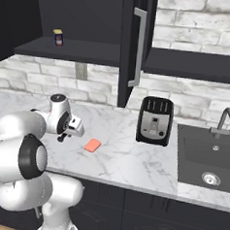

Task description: Pick the bar soap and dish brush from the cabinet and place them on the counter.

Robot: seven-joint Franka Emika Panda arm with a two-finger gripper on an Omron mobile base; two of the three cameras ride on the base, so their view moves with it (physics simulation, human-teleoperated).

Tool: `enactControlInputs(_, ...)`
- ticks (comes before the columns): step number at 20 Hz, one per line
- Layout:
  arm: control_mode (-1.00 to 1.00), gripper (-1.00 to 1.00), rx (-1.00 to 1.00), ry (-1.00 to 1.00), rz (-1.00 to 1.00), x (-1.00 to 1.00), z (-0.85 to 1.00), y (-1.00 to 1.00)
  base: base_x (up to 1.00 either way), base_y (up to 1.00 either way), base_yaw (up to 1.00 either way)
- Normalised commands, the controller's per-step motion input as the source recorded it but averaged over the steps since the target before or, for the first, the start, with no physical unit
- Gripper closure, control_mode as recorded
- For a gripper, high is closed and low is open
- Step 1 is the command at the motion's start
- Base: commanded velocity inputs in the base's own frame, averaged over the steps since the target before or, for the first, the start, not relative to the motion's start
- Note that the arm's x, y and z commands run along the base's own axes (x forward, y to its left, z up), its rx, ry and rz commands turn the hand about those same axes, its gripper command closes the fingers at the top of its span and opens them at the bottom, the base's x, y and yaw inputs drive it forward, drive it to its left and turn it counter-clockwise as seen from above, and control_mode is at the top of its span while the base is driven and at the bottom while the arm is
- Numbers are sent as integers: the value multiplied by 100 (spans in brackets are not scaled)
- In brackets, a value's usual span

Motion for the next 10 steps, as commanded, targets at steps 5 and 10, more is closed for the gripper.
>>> enactControlInputs(5,-100,100,0,1,2,0,-24,0,0,0,0)
enactControlInputs(10,-100,100,0,0,1,0,-29,0,0,0,0)
